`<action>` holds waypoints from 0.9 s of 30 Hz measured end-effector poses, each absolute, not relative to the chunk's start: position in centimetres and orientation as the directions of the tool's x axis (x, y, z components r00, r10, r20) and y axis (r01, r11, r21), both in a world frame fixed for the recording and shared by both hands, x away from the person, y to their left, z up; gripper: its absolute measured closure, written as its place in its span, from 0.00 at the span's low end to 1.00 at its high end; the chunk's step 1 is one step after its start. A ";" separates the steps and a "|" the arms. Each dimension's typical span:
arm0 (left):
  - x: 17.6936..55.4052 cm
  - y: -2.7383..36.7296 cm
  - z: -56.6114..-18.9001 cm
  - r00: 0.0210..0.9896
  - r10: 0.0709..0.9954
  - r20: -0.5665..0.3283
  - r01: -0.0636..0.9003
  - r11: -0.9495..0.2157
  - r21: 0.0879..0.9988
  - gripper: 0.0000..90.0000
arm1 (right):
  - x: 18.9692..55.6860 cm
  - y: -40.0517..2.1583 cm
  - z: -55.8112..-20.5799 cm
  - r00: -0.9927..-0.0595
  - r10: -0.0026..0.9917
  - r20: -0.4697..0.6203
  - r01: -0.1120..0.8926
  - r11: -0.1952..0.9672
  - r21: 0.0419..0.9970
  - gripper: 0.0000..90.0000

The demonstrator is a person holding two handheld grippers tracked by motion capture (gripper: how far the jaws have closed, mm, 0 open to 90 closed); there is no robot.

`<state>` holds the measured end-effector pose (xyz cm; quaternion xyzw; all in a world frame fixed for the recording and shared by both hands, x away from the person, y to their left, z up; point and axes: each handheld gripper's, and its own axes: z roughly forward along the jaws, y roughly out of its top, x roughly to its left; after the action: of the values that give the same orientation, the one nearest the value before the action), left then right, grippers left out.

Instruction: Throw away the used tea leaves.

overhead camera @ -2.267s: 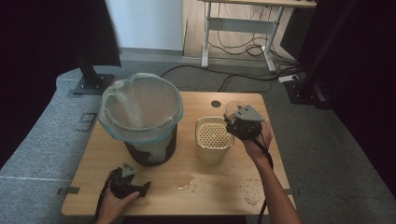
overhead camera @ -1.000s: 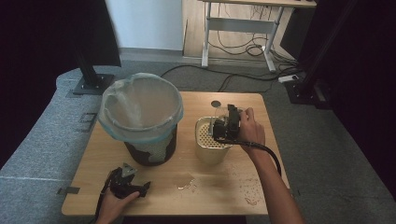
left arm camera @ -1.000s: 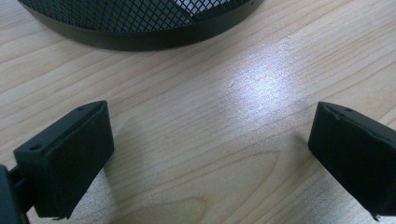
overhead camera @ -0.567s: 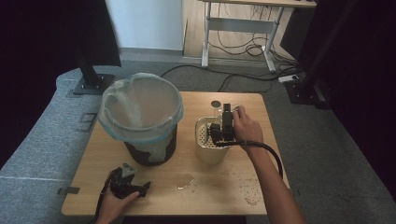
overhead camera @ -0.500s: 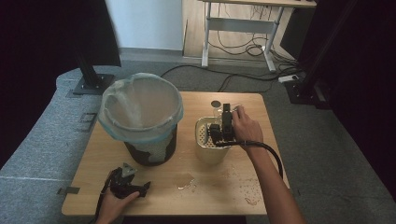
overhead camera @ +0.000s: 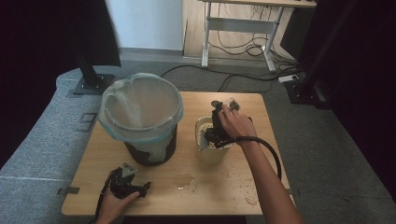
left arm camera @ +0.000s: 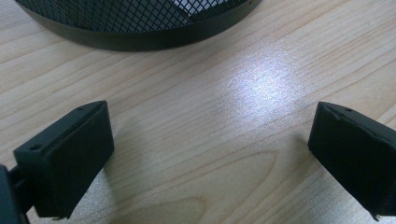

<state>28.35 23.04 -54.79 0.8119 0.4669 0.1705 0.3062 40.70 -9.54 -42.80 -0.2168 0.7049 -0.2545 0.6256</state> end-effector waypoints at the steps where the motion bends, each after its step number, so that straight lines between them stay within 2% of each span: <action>1: 28.3 23.0 -54.8 0.505 0.863 -0.009 0.653 -0.376 0.658 0.00 | 40.8 -9.3 -42.7 -0.123 -0.655 -0.746 0.010 0.751 -0.661 0.43; 7: 28.3 23.0 -54.8 0.508 0.861 -0.008 0.652 -0.378 0.657 0.00 | 40.7 -8.6 -43.5 -0.123 -0.762 -0.636 -0.002 0.641 -0.768 0.43; 18: 28.3 23.0 -54.8 0.507 0.862 -0.009 0.652 -0.377 0.658 0.00 | 40.8 -8.1 -43.4 -0.097 -0.803 -0.588 -0.006 0.591 -0.807 0.44; 23: 28.3 23.0 -54.8 0.507 0.862 -0.009 0.652 -0.377 0.657 0.00 | 40.7 -8.5 -43.5 -0.092 -0.875 -0.476 -0.014 0.479 -0.878 0.44; 27: 28.3 23.0 -54.8 0.508 0.861 -0.008 0.651 -0.378 0.658 0.00 | 40.4 -8.1 -43.2 -0.078 -0.871 -0.485 -0.015 0.488 -0.873 0.44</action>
<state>28.34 23.01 -54.80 0.8124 0.4655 0.1711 0.3067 40.44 -8.08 -43.20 -0.3485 0.6357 -0.3670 0.5828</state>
